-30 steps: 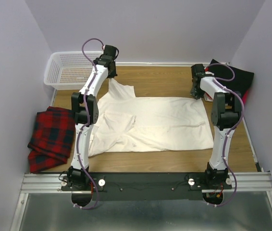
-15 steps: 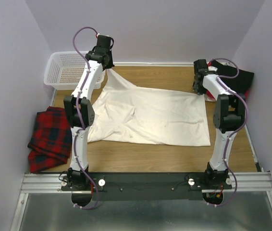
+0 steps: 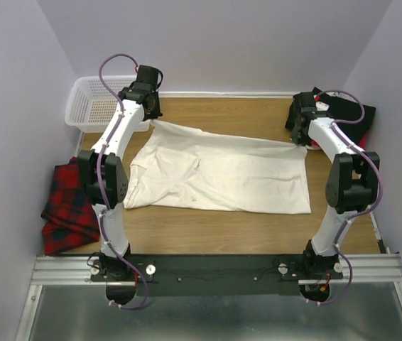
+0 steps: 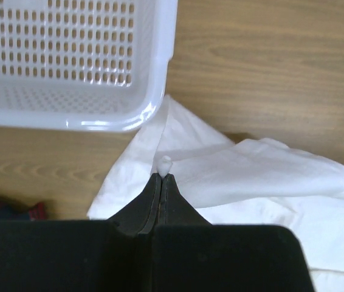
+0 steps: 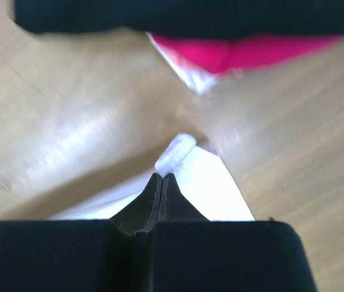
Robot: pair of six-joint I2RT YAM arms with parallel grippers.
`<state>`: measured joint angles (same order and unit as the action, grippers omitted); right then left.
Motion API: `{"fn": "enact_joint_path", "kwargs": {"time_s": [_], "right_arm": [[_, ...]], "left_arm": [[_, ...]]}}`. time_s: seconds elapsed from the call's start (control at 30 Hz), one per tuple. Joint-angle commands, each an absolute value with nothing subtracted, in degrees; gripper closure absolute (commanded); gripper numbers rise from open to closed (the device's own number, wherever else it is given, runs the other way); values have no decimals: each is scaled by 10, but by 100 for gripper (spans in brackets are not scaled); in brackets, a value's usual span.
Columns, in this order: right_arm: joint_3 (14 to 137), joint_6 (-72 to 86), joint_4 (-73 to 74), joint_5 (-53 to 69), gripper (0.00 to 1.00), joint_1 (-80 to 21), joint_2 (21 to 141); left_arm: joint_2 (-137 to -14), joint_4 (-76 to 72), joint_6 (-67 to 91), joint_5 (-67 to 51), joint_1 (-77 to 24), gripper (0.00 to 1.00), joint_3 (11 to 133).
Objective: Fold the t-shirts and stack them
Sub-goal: Fold the other side of the tshirt into a rectangle
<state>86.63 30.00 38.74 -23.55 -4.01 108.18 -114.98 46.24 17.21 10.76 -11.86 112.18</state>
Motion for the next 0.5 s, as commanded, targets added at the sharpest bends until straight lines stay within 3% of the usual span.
{"fn": "enact_joint_path", "kwargs": {"time_s": [0.0, 0.47], "right_arm": [[806, 313, 398, -211, 99, -38, 1031], [659, 353, 398, -191, 99, -38, 955]], "left_arm": [[-1061, 441, 190, 142, -122, 100, 1011], [-902, 396, 232, 126, -126, 100, 725]]}}
